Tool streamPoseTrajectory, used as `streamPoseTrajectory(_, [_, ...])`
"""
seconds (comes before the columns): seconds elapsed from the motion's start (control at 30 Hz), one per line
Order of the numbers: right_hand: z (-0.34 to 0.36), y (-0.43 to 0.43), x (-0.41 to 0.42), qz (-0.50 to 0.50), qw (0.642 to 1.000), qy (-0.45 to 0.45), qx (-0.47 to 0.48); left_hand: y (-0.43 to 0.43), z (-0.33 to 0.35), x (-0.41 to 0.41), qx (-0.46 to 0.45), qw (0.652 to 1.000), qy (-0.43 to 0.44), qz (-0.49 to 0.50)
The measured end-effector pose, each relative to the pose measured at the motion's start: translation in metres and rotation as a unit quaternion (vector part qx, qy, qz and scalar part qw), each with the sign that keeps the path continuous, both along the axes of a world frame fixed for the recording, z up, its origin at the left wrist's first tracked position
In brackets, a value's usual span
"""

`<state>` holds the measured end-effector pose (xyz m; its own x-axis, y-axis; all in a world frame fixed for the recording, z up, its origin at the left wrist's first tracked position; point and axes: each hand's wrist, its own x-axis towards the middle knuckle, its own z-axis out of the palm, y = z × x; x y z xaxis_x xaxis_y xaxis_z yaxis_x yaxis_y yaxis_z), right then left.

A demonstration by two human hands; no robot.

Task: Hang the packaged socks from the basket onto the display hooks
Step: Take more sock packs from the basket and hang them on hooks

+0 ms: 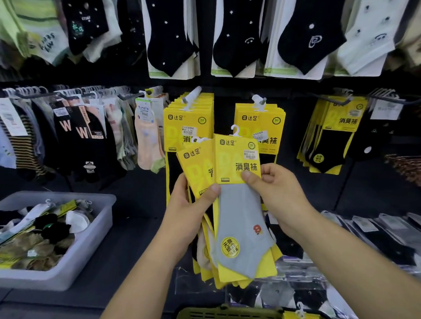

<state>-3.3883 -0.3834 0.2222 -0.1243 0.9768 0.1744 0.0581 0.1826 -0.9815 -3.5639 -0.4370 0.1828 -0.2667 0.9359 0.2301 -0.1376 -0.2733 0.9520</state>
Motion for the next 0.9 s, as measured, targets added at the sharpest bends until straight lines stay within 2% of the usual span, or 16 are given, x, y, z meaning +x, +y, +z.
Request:
streamPoseTrajectory(0.13, [-0.004,0.005,0.008,-0.025,0.997,0.07,0.013,0.0,0.001,-0.002,0.015,1.0,-0.017,0.018])
streamPoseTrajectory(0.27, [-0.002,0.013,0.021,-0.1,0.986,0.122,0.046,0.0,0.001,-0.007,0.011,0.999,0.013,0.048])
streamPoseTrajectory(0.4, [0.005,0.025,0.032,-0.145,0.98,0.095,0.097,0.0,0.002,-0.013,0.007,0.997,0.037,0.061])
streamPoseTrajectory(0.67, [0.015,0.046,0.029,-0.137,0.979,0.052,0.14,-0.001,0.003,-0.017,0.001,0.997,0.041,0.059])
streamPoseTrajectory(0.9, [0.008,0.054,0.028,-0.133,0.982,0.015,0.135,-0.001,0.004,-0.017,0.0,0.999,0.025,0.044])
